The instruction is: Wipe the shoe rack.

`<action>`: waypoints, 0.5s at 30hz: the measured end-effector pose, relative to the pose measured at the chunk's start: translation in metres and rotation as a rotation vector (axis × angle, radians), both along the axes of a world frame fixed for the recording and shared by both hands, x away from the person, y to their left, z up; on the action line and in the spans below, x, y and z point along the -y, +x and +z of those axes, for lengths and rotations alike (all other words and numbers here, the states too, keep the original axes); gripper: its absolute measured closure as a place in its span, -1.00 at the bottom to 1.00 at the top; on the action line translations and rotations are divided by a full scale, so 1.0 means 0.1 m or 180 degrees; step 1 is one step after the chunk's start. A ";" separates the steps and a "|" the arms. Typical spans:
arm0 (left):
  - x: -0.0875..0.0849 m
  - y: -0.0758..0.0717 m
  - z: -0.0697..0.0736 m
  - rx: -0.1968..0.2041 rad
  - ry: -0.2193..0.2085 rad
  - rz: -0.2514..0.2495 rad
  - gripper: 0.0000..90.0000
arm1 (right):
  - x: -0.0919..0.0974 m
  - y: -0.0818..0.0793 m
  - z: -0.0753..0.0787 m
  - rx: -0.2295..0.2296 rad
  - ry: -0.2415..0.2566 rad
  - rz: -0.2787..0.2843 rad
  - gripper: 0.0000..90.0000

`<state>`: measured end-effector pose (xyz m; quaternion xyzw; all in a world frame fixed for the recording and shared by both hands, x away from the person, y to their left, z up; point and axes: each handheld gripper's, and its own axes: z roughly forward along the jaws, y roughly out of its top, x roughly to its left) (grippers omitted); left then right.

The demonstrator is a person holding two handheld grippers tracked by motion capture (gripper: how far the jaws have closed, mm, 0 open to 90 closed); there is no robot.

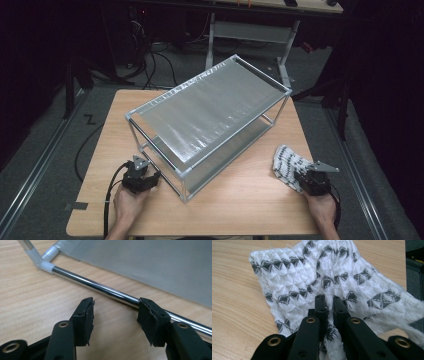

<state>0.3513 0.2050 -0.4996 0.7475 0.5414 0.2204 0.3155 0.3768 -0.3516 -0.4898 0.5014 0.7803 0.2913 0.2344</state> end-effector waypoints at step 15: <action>-0.07 0.25 -0.01 0.0041 0.0007 0.0078 0.07 | -0.23 -0.04 0.19 0.0164 0.0140 0.0253 0.93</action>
